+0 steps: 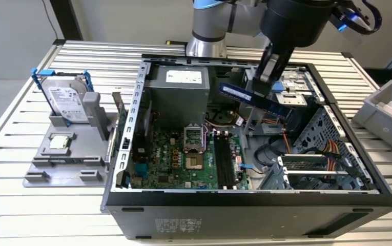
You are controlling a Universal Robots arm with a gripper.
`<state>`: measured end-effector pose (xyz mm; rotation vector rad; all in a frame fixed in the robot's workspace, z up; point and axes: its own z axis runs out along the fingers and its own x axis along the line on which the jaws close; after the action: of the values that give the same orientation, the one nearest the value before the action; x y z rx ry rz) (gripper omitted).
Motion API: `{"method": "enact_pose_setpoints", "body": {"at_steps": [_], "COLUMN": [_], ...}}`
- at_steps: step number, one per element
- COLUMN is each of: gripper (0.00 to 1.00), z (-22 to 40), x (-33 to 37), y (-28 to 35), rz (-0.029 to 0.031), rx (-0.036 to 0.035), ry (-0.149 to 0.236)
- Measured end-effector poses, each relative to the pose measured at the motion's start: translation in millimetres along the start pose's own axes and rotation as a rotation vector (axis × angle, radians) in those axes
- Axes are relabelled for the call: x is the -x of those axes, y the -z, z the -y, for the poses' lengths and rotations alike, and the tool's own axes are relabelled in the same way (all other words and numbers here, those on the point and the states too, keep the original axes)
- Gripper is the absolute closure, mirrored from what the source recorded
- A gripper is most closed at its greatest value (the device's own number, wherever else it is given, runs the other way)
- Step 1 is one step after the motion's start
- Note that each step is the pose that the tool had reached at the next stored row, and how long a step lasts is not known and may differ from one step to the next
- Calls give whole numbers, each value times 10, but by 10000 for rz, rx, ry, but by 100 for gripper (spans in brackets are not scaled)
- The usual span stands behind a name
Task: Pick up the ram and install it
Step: 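Pick up the ram and move it above insertion slot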
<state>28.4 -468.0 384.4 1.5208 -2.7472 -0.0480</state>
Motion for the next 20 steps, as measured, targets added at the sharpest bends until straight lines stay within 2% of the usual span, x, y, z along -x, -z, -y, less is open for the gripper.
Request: {"method": "enact_pose_setpoints", "body": {"at_steps": [4,7,8,13,20], "gripper": [100,100,100,100,100], "z": [-1,-1,-1,-2,-10], "x": [-1,-1,-1,-1,-6], "y": [0,0,0,0,0], "rz": [12,25,32,49,54], "rx": [-7,-12,-16,-25,-26], "ry": [-466,-895,-1175,-1799,-1913]}}
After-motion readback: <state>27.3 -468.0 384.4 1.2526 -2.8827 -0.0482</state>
